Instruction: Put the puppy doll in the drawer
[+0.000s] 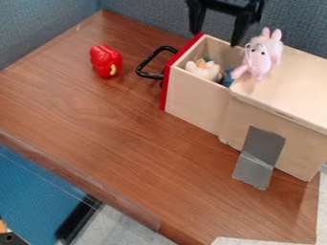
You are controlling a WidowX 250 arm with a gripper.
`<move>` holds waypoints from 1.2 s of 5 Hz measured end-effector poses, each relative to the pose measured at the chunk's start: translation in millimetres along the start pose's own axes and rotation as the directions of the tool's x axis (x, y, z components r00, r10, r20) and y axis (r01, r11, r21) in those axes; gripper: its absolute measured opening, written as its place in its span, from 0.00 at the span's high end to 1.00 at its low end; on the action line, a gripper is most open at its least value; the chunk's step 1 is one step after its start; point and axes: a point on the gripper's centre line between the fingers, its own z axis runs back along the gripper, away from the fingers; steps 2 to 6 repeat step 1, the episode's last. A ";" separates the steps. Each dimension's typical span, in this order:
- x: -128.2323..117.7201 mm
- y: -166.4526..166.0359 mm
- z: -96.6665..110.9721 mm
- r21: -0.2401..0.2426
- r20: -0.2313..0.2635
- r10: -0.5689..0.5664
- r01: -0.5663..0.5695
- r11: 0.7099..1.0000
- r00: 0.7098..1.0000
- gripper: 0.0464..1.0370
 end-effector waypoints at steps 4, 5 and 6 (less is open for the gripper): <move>-3.6 4.9 20.0 -0.006 0.022 -0.007 0.007 1.000 1.000 0.04; -3.6 4.9 20.0 -0.006 0.022 -0.007 0.007 1.000 1.000 0.04; -3.6 4.9 20.0 -0.006 0.022 -0.007 0.007 1.000 1.000 0.04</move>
